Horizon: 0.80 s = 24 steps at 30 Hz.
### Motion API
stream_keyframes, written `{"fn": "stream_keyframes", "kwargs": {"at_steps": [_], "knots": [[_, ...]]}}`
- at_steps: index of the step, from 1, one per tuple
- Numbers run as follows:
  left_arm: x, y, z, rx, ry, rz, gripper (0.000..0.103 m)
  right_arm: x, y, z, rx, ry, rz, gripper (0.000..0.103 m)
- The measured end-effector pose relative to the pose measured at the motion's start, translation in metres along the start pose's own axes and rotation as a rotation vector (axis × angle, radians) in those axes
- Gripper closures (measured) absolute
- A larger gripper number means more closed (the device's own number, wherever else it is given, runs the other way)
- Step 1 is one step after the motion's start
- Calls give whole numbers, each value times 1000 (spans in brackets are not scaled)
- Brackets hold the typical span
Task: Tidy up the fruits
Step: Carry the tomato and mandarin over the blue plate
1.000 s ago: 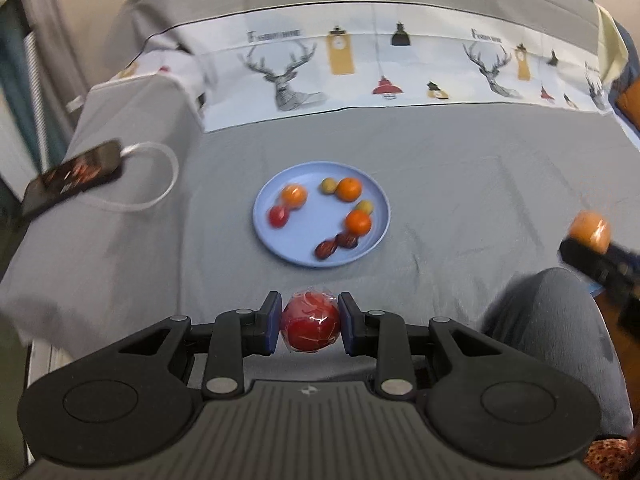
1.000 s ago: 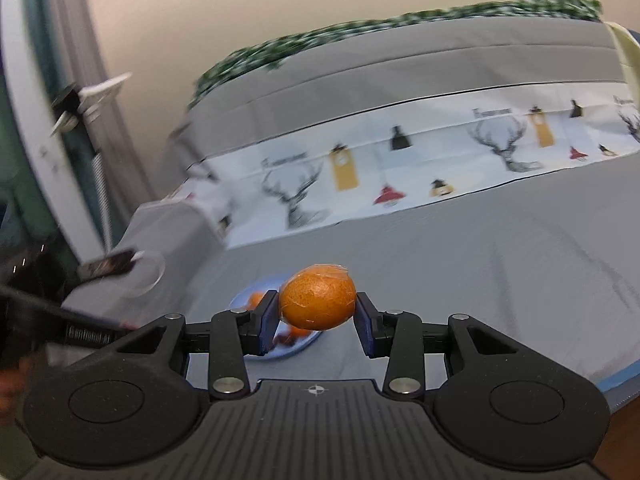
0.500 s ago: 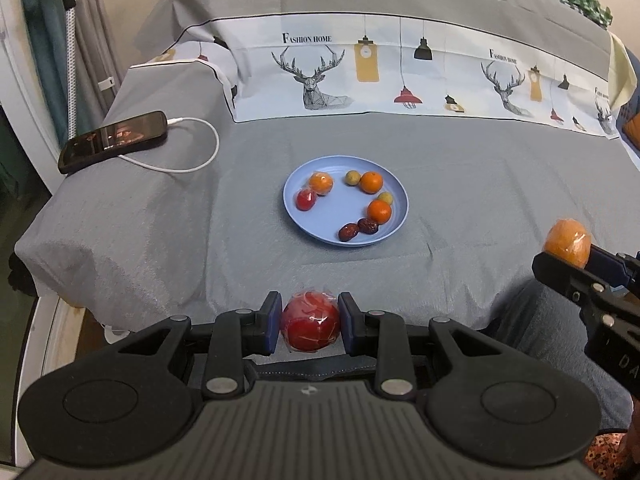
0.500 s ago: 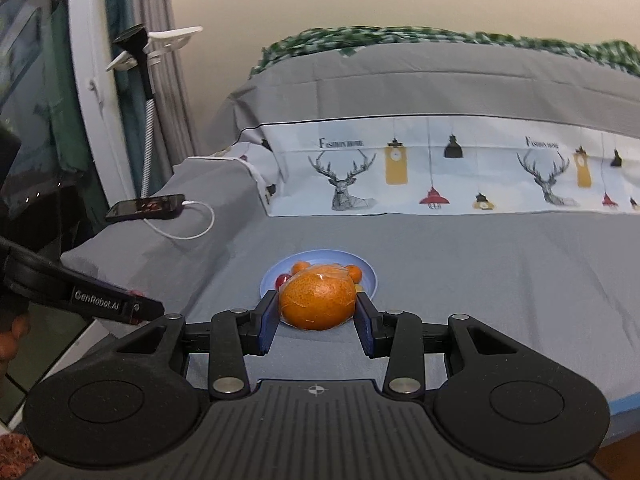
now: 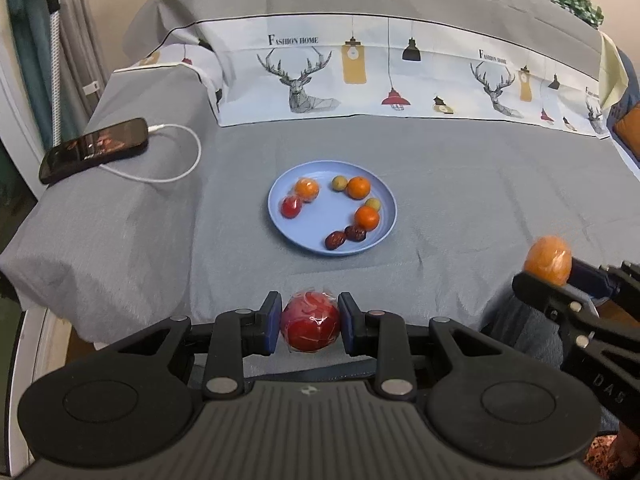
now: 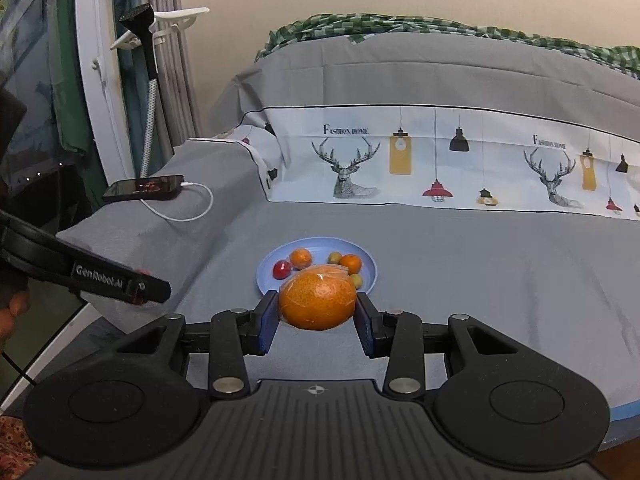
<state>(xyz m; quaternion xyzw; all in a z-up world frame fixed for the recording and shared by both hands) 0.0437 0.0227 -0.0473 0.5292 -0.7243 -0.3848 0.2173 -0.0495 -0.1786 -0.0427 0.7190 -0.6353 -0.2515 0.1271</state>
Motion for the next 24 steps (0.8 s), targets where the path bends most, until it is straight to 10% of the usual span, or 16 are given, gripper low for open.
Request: {"fn": "stream_keyframes", "kwargs": {"at_steps": [24], "knots": [[-11,-49,-25,-69,10,6,70,8,-39,6,-72,-26,19,61]]}}
Point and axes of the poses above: each gripper's, at about its wrist camera, not at the fingertips, and y roughly against the way its jaws point, x to its right, z to its underside, the point moved 7 cm from there along -y, roughly the way its jaws point, and after that the axes turned 5 degrees about -y, right-handed, at the moved point
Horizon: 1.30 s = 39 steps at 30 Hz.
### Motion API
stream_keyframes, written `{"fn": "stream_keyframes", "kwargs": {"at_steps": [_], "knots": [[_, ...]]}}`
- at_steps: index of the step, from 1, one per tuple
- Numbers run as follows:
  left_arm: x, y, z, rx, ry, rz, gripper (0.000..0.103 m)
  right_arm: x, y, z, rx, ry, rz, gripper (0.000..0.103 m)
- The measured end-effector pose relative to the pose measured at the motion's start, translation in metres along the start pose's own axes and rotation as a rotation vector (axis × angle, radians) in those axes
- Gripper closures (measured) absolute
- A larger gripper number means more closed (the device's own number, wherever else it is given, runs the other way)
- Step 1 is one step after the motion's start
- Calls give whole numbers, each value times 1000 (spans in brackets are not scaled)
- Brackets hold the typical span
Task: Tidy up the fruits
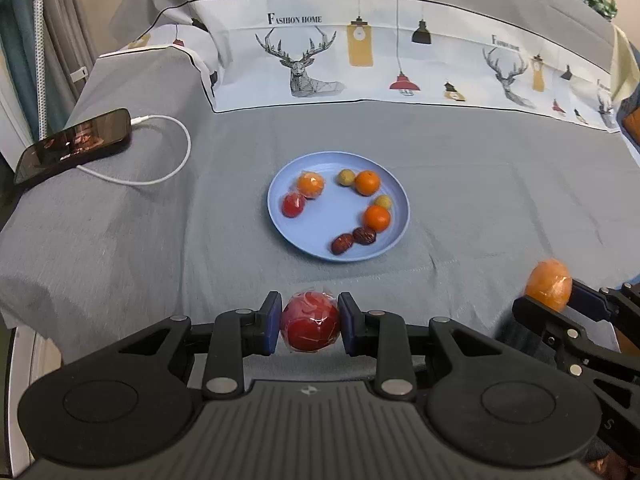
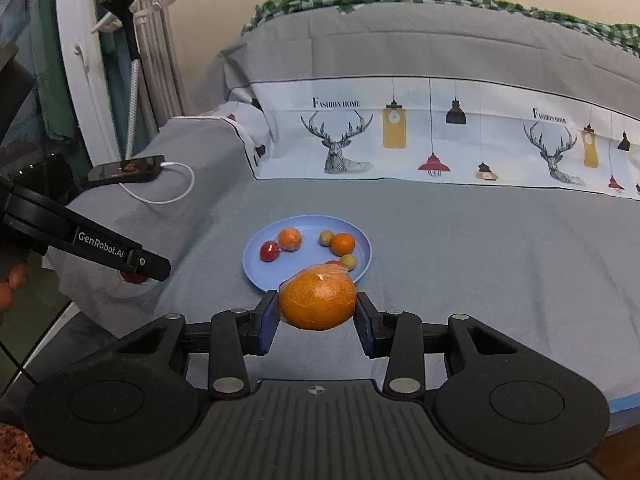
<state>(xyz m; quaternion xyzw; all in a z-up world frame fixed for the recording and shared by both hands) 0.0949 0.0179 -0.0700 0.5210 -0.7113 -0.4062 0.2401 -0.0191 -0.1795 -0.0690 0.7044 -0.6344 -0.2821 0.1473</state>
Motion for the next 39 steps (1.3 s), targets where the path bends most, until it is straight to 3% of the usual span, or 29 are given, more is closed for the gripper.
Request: {"fn": "stream_keyframes", "kwargs": {"at_steps": [9,16,23,27,30,32,34,35,36,39], "knots": [[-5,-49,-44,-20,1,-12,70,-1,-67,-25,-35,18,10,61],[-6,-111,-71,-59,-30,18,70,-7,-130,-39,-71,69,13,61],[-10,-179,-85,-127,-52,25,70,1,-194,-39,-137,138,36,61],[-12,-203,-93,-112,-100,-17,69,4,-226,-36,-170,175,36,61],[-12,-218,-98,-113,-105,-4,69,6,-246,-36,-182,193,43,61],[-11,-221,-103,-86,-115,4,61,5,-257,-36,-186,207,37,60],[-13,-216,-106,-60,-108,-8,7,2,-263,-37,-191,237,20,43],[-16,-210,-107,-38,-94,-18,1,1,-264,-37,-199,257,21,27],[-19,-201,-106,-6,-76,-21,1,0,-259,-40,-193,268,31,15],[-23,-175,-94,-16,-74,-3,1,3,-233,-43,-187,257,49,4]]}}
Point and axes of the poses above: each gripper's, at about its wrist camera, not at the fingertips, and y roughly against the way its jaws point, x to its right, z to its underside, the point moved 7 cm from there along -y, roughly the way its jaws point, and after that the axes turned 5 degrees about -y, right-handed, at the moved point
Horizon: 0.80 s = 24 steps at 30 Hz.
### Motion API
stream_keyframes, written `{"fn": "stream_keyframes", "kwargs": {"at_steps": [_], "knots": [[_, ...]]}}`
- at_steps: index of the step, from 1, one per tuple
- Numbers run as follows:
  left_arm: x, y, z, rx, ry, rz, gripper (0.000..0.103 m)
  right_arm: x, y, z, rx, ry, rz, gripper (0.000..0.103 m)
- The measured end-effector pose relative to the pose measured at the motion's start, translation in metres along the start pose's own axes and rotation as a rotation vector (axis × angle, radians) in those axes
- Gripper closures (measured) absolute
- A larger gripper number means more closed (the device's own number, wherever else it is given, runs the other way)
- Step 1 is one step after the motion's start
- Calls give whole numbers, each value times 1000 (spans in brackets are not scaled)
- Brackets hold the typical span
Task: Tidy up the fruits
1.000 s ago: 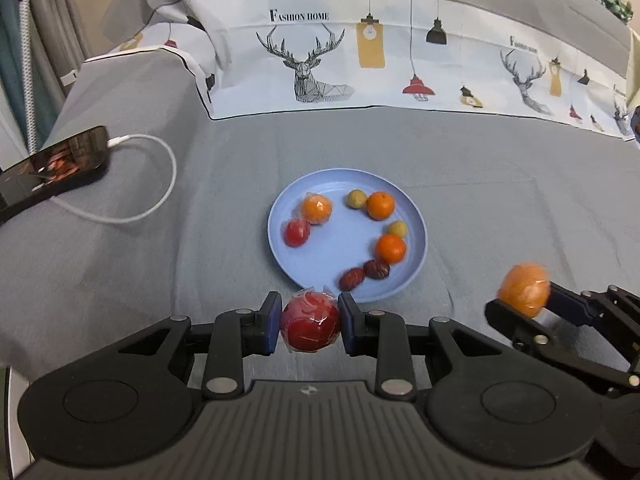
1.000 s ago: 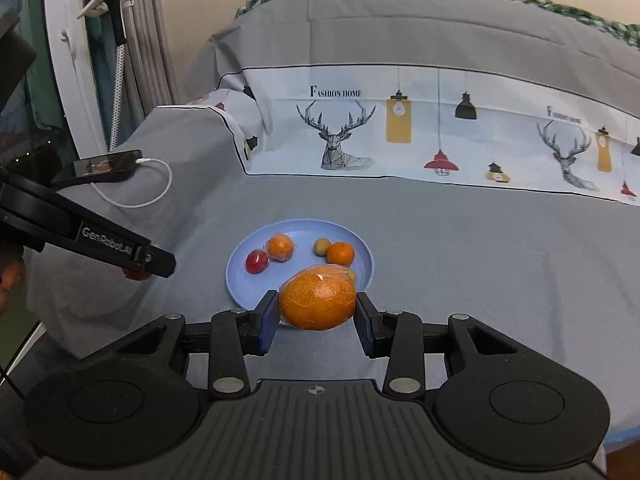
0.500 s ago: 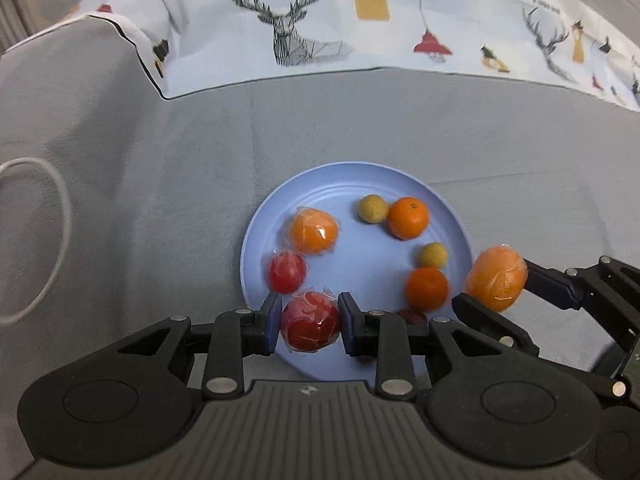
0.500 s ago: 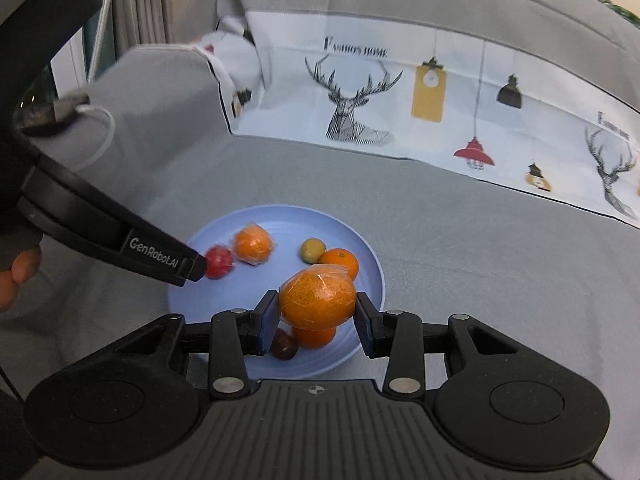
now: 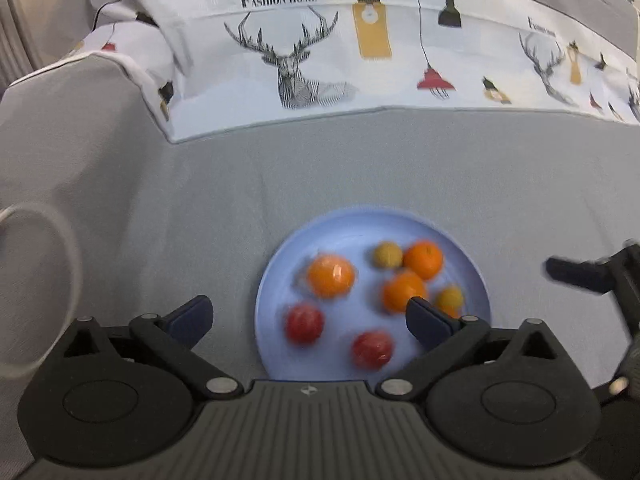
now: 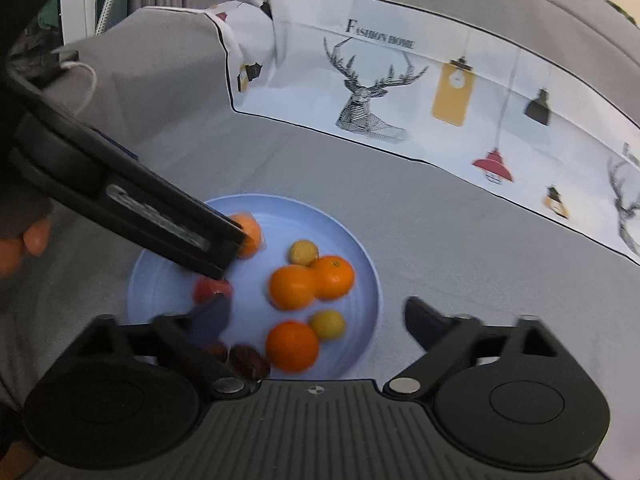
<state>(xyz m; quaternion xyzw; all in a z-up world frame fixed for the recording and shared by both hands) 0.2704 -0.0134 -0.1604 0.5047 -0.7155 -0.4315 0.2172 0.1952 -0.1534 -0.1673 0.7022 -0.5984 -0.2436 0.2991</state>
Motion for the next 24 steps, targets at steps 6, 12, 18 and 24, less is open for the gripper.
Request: {"fn": "stream_keyframes", "kwargs": {"at_steps": [6,12,18,24], "knots": [[-12,62,45,-15,67,-43,0,0,81,21,39,-136,-9,1],[-3,112,68,36,84,-55,0,-10,120,43,54,-199,29,1],[16,136,90,29,69,-74,0,-12,153,59,79,-244,55,1],[30,157,104,52,61,-84,0,-14,177,70,119,-232,78,1]]}}
Point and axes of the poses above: each gripper's, at about its wrist camera, not at the fingertips, and y roughly against the way its jaws point, x to its right, z to its underside, the point moved 7 cm from there along -y, roughly the way its jaws point, and after that the axes turned 5 degrees about -y, right-handed, at the moved point
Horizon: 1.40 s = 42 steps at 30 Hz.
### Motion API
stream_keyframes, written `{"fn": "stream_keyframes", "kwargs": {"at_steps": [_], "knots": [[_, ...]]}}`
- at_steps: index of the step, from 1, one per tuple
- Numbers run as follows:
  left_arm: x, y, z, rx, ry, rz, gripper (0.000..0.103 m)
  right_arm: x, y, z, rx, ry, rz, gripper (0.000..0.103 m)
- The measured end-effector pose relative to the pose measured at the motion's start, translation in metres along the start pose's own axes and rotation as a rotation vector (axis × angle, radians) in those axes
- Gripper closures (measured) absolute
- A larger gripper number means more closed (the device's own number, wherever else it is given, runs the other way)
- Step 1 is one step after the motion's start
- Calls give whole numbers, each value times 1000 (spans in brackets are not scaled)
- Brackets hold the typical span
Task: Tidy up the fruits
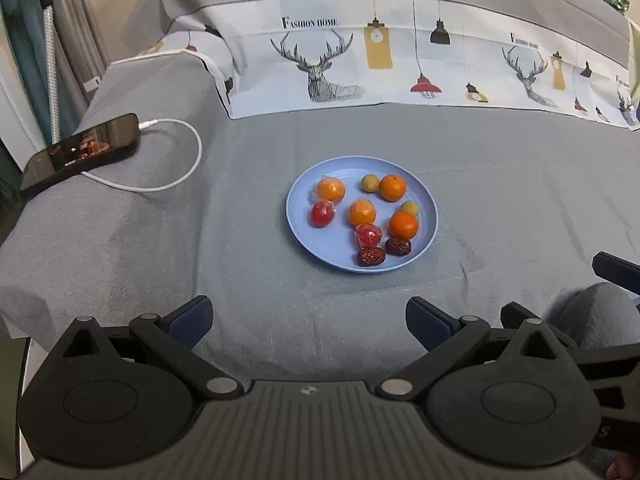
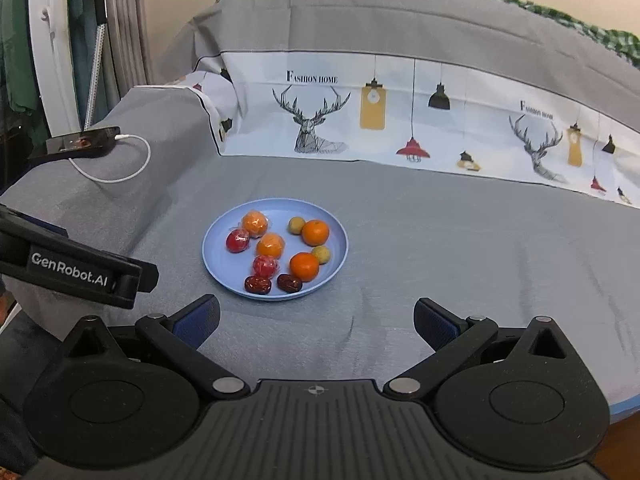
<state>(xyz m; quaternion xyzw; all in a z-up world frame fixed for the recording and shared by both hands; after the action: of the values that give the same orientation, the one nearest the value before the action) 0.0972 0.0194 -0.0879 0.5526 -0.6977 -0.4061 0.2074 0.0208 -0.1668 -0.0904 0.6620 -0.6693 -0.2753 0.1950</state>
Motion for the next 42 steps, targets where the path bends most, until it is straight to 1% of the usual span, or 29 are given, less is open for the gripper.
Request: {"fn": "stream_keyframes", "kwargs": {"at_steps": [7,19,27,42], "knots": [[4,16,5,18,8,-5,0,-2,15,1,35,10,-2,1],[3,25,5,26,22,-10,0,-5,27,2,65,33,-5,1],[2,27,7,23,24,-16,0,-6,29,3,67,36,-8,1],[0,17,9,-2,18,-20,0,-8,25,4,51,30,2,1]]}}
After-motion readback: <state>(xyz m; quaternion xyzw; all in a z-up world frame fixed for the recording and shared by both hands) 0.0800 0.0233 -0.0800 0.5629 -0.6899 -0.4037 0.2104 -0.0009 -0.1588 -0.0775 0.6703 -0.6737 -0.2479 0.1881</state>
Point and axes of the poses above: each gripper's, at about its wrist camera, not at the fingertips, and y roughly against the way its jaws point, x to its right, z to its underside, the point moved 7 cm from there along -y, roughly the way its jaws point, and after that the axes turned 5 degrees about -y, right-handed, at the moved point
